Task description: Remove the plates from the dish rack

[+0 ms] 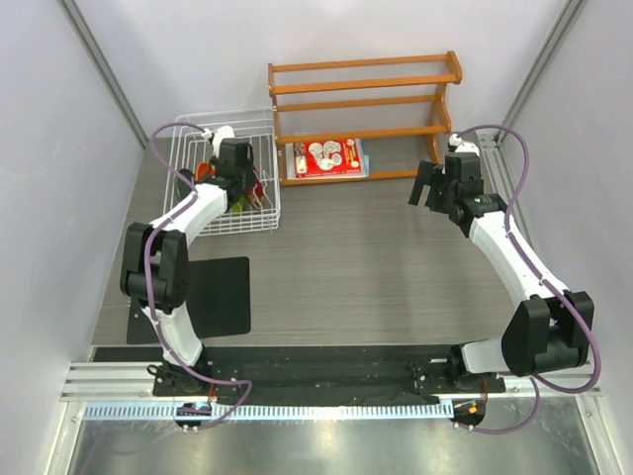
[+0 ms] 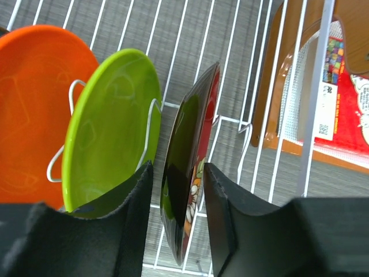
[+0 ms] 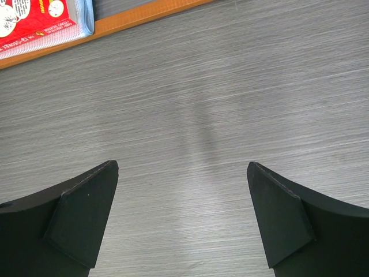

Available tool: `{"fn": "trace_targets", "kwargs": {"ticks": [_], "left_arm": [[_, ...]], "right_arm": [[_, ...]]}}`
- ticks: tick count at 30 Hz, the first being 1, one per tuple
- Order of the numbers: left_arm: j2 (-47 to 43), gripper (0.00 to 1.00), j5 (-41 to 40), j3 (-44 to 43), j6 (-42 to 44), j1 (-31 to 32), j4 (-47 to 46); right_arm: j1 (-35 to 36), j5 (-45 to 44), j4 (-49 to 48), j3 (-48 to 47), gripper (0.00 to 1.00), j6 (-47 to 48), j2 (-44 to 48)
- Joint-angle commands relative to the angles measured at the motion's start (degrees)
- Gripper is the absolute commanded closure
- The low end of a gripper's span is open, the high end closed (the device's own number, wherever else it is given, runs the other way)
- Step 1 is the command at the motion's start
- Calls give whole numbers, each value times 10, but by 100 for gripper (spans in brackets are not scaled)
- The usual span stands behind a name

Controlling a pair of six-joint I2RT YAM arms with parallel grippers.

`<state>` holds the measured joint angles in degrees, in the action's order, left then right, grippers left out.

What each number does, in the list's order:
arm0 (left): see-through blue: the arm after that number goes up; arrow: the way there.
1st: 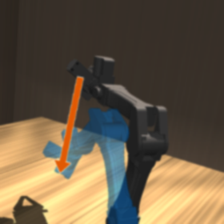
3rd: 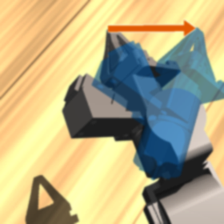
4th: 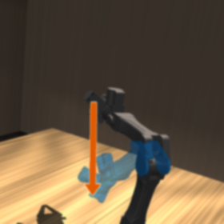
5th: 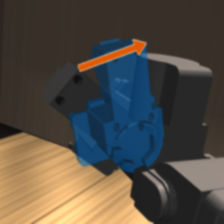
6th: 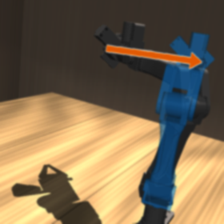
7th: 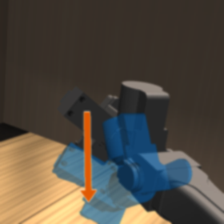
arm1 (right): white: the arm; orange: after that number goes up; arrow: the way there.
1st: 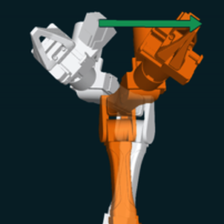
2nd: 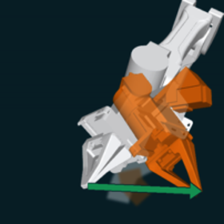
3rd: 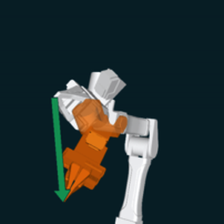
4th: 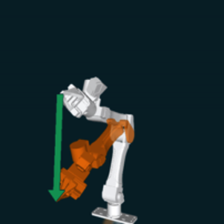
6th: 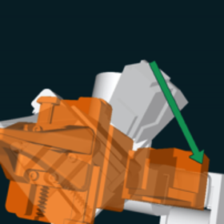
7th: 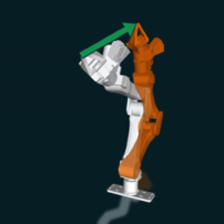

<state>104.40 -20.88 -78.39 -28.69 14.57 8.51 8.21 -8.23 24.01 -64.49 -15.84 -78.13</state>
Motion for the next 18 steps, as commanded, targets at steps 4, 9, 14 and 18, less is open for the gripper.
{"fn": "trace_targets", "kwargs": {"ticks": [4, 9, 14, 18], "left_arm": [[16, 75, -41, -27, -4, 10, 14], [10, 93, -59, -27, 2, 20, 17], [4, 100, -76, -34, 13, 31, 23], [-16, 100, -100, -51, 28, 41, 33]], "right_arm": [[1, -2, -14, -2, 0, -1, -4], [2, -2, -14, 0, 0, -1, -5], [2, 2, -12, 0, 0, -2, -5], [2, 3, -12, 1, 0, -2, -5]]}}
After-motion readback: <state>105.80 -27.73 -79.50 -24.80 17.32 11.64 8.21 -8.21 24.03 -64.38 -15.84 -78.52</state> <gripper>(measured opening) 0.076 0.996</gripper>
